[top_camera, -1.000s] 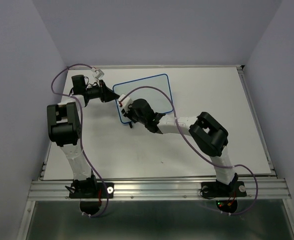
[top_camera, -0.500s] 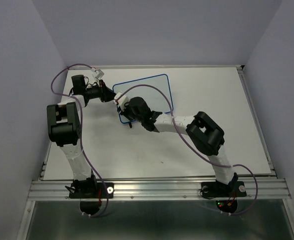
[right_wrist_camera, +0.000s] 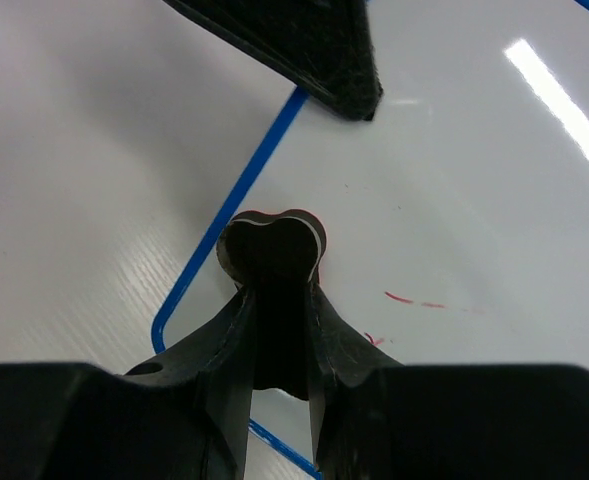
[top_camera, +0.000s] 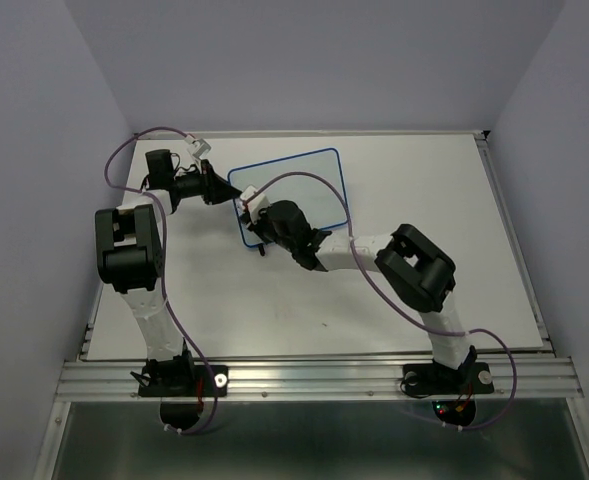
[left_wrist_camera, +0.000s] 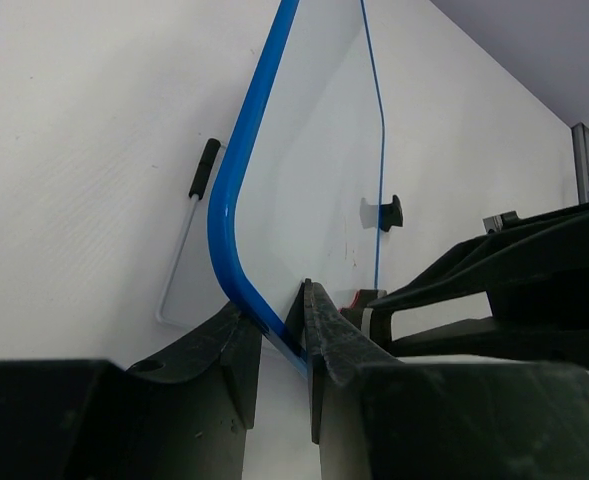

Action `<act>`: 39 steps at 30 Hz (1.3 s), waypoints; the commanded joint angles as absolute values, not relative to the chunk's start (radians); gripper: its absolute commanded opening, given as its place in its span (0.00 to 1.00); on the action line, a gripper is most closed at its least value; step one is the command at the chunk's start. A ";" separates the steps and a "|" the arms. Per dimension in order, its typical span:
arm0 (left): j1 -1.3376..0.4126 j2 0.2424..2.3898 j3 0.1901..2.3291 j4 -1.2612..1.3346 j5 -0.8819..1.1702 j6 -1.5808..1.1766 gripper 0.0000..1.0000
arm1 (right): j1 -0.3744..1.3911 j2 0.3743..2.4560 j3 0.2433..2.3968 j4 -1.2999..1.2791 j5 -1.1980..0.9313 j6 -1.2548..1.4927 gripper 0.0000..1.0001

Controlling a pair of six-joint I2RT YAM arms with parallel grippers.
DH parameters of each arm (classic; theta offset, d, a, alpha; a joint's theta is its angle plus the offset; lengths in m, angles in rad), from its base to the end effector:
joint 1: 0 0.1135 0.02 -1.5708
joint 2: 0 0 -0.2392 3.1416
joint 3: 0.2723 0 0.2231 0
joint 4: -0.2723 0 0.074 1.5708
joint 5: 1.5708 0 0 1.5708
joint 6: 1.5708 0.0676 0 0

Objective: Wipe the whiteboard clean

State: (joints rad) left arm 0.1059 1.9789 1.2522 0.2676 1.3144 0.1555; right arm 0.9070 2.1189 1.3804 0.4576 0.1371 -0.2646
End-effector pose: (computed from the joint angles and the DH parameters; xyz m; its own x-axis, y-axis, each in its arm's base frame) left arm 0.4018 -0.0231 0.1947 -0.3059 0.0070 -0.9520 0.8937 0.3469 -0.2846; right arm 0.3026 0.3719 0.1783 0.0180 -0.3974 -0.9175 -0.7197 0.6318 -0.2878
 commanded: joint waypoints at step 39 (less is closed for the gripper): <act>0.083 1.945 1.258 0.288 1.253 0.275 0.00 | 0.850 2.083 1.408 0.394 0.386 -0.173 0.01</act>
State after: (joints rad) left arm 0.0978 1.9789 1.2526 0.2729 1.3075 0.1558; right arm 0.9112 2.0724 1.3560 0.3485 0.2527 -0.2440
